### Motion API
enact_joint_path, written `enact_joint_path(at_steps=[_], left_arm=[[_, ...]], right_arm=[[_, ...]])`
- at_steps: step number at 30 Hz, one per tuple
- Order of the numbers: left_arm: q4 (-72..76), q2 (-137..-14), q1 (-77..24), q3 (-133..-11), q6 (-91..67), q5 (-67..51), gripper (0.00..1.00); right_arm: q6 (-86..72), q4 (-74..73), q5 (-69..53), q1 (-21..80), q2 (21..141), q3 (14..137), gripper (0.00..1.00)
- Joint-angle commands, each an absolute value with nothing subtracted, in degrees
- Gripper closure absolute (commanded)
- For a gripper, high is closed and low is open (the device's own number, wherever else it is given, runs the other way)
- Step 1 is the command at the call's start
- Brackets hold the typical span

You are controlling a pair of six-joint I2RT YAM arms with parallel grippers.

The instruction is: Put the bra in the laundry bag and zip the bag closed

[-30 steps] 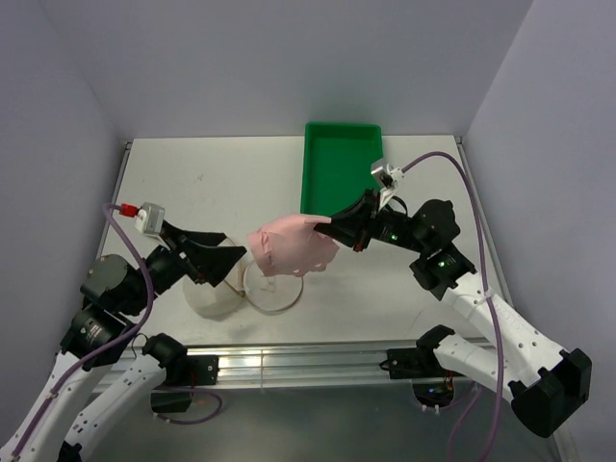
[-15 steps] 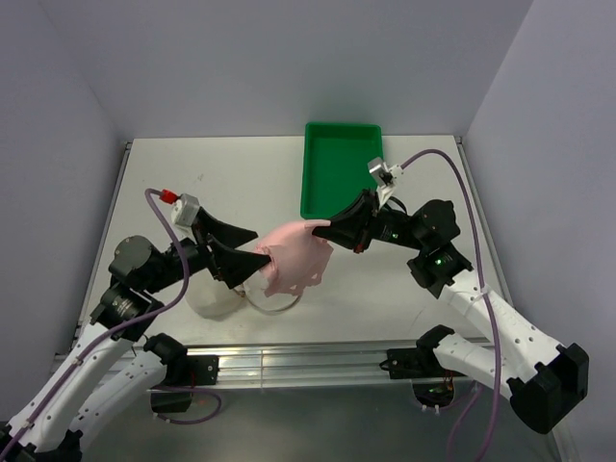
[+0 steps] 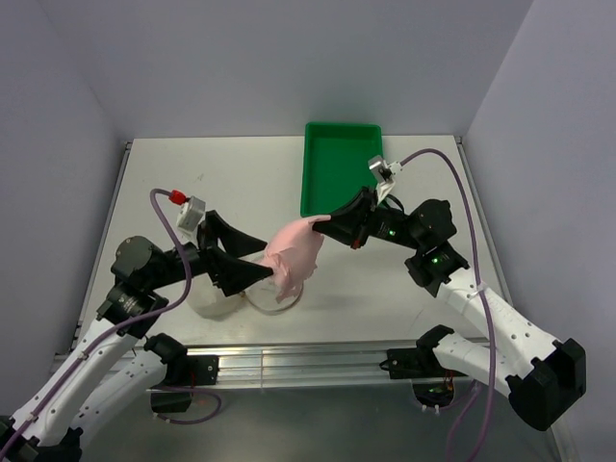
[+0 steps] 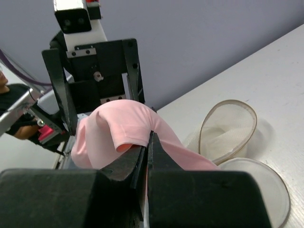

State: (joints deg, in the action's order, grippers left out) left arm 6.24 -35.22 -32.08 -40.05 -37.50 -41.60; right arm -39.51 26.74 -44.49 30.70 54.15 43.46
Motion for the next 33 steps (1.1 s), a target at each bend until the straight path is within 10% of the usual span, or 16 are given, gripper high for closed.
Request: enact_joint_path(at_steps=[1,14,17,21,25,29,33], left_arm=[[12.91,-36.91,-32.34,-38.68,-40.16,-44.74,0.15],[9.84,-41.39,-32.96,-40.25,-39.11,-36.03,0.14],[9.93,-42.53,-33.05,-40.43,-39.2,-36.3,0.28],[8.45,-43.07,-33.13,-41.48,-37.97,-36.04,0.75],[8.52,-43.42,-33.13,-43.15,-37.35,-39.36,1.0],[9.58,-45.09,-33.13,-45.17,-38.67,-45.86,1.0],[6.96,-45.26,-33.14,-47.45,-38.06,-51.06,1.0]], right_arm=[[-43.5,32.52,-41.84,30.41,54.14,42.54,1.0],[-50.19,37.35,-33.49,33.05,53.27,37.09,1.0],[-50.27,37.0,-33.66,33.05,53.0,36.83,1.0],[-50.01,36.13,-33.93,33.31,52.74,36.74,1.0],[-45.2,31.13,-35.85,33.49,51.77,37.87,1.0],[-29.04,14.03,-41.38,33.22,49.49,42.7,0.29],[-13.48,7.3,-43.24,33.22,44.57,44.73,0.0]])
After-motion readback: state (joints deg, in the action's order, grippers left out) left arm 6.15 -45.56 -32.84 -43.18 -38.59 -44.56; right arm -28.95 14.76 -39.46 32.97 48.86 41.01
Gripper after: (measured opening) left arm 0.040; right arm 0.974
